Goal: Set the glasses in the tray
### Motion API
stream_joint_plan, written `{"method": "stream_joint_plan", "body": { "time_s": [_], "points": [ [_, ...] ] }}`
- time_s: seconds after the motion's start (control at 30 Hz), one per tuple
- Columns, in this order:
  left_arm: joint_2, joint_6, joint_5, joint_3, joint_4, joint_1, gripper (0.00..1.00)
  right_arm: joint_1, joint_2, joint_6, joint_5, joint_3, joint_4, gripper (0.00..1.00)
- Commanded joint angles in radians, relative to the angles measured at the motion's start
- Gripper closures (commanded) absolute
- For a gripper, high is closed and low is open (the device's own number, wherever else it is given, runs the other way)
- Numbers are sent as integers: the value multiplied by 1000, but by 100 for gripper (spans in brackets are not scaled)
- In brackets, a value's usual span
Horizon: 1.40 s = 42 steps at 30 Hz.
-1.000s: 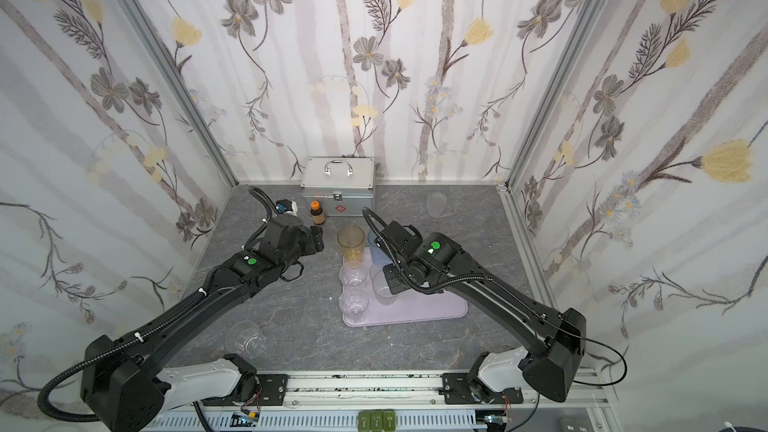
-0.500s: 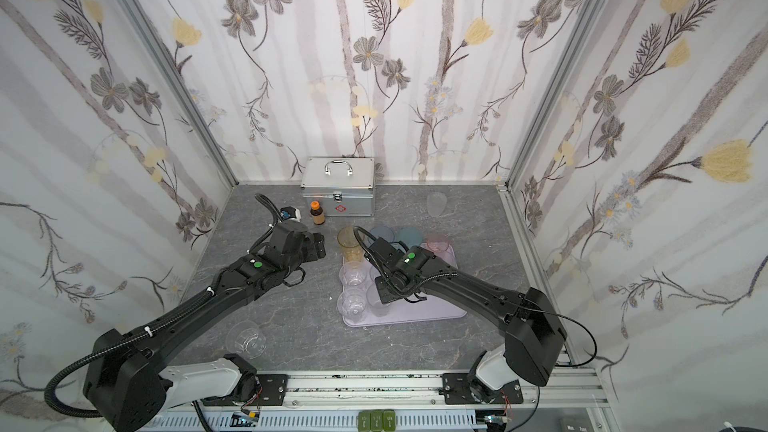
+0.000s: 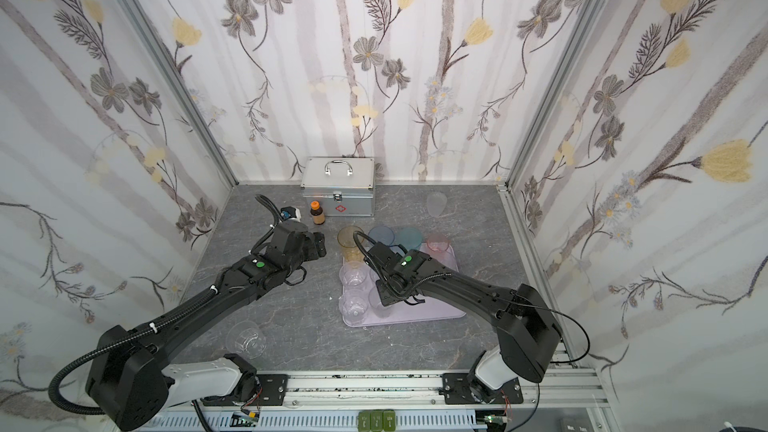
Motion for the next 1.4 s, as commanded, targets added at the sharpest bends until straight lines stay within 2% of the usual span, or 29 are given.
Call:
{"method": "stream_joint_plan", "body": {
  "time_s": [0.0, 0.2, 0.3, 0.43, 0.67, 0.93, 1.0, 1.1, 1.17, 1.37],
  "points": [
    [2, -4, -7, 9, 37, 3, 16, -3, -19, -5, 34, 6, 6, 95],
    [22, 21, -14, 22, 40, 13, 16, -63, -71, -71, 70, 22, -102, 95],
    [24, 21, -14, 21, 45, 28, 16, -170, -152, -111, 73, 10, -150, 95],
    [35, 31, -9, 19, 61, 41, 16, -313, -236, -154, 18, 57, -224, 96],
    [65, 63, 9, 24, 87, 54, 16, -611, -212, -223, 41, 228, -281, 97],
    [69, 80, 40, -5, 113, 104, 15, -842, -110, -163, 50, 397, -161, 98],
    [85, 85, 51, -4, 121, 119, 15, -898, -87, -130, 80, 402, -97, 98],
    [109, 88, 66, 9, 130, 127, 15, -979, -38, -53, 48, 343, 43, 99],
    [119, 87, 73, 14, 136, 127, 15, -1007, 0, -9, -3, 302, 125, 99],
    [123, 66, 90, -11, 146, 125, 15, -1017, 117, -2, -10, 253, 181, 97]
  ]
}}
